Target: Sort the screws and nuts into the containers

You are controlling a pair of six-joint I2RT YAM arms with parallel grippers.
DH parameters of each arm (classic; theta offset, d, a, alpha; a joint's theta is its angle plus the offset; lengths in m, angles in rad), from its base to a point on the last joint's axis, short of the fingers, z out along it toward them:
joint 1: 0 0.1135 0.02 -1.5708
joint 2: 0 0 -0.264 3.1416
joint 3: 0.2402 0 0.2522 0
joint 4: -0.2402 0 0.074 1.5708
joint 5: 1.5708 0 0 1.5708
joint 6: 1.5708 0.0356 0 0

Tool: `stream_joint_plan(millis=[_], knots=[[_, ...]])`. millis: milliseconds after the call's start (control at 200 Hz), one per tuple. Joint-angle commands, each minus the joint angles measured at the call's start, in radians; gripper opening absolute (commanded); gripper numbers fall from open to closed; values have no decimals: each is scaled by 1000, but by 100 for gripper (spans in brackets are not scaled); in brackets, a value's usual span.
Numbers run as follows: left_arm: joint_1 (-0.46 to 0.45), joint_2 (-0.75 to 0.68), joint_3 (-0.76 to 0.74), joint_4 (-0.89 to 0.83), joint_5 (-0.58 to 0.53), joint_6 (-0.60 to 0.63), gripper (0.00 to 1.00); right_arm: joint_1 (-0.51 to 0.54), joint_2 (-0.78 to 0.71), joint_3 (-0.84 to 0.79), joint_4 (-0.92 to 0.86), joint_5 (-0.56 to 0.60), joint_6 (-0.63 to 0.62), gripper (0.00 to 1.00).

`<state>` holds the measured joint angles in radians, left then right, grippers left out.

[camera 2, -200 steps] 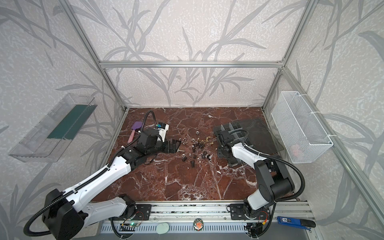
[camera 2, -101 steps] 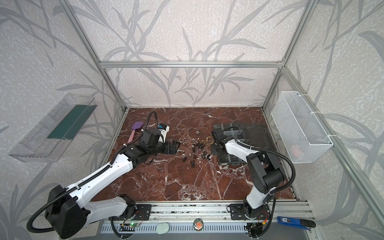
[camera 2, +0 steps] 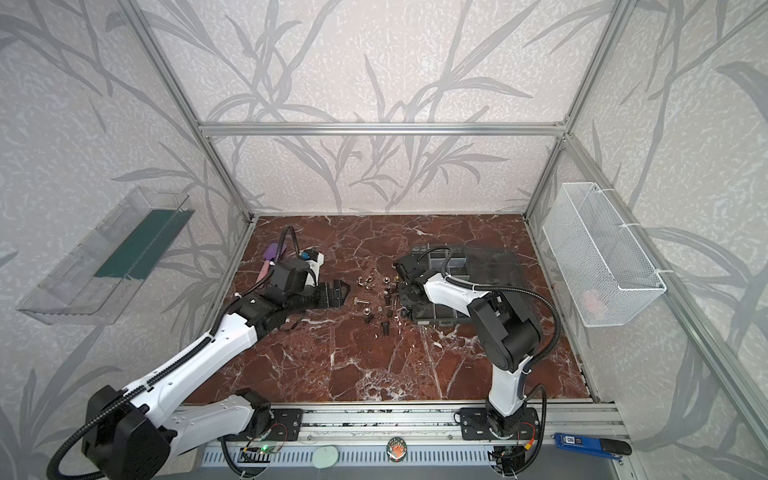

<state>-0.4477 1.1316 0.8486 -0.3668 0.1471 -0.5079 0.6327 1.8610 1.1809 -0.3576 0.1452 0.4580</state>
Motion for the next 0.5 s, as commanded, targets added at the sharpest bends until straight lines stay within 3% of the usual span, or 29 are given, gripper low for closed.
stream_joint_plan(millis=[0,235,495], knots=[[39,-14,-30,-26,58,-49,99,33,61,16,-6,-34,32,1],[65,-14,-22,-53,45,-35,99,77,121,95,-15,-67,47,1],[47,14,39,-91,34,-13,99,31,83,125,-111,-13,-61,0]])
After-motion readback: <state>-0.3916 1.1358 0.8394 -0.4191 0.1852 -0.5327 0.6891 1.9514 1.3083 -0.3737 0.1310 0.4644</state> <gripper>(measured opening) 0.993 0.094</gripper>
